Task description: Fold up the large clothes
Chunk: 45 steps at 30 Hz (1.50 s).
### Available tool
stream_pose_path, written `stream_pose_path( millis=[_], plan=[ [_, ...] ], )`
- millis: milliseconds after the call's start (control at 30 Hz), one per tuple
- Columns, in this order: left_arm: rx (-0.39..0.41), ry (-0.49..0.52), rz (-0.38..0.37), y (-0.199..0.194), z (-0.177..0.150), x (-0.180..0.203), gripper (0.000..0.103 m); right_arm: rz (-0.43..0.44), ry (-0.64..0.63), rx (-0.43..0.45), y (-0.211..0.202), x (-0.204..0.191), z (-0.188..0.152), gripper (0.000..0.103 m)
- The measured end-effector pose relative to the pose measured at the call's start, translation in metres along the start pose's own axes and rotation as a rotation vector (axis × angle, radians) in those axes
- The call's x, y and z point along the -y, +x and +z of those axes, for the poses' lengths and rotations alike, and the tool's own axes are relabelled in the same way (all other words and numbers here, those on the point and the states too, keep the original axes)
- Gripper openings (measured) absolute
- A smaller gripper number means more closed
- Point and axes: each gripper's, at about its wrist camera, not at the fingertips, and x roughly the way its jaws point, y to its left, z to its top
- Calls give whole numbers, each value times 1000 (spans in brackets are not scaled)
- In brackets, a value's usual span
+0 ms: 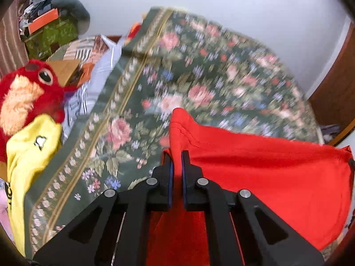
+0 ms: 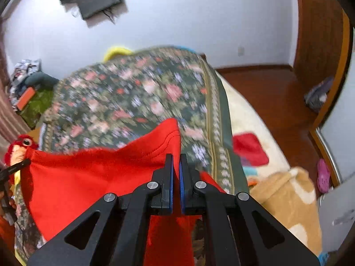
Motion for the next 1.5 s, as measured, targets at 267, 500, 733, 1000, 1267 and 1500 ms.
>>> stream_pose_path(
  millis=[267,500,733,1000,1267,1500],
  plan=[
    [-91,58,109,41,-24,2,20,-81,36,-84,32,16,-18,7],
    [-58,117,130,3,-27,8,39,-81,-22,-49,-14,8,-18,8],
    [25,193,1,-64,-36,48,54,31,-171,-24,-48,-48,-36,41],
    [-7,276,-165,-83,-74,105,60,124,-339,-131,-35,-111,-84,63],
    [-94,307,-158,-46,-118,134,61,28,-426,-182,-22,-108,-108,73],
    [-89,318,-111,-52,-138,118,70,-41,-320,-180,-35,-61,-112,77]
  ],
)
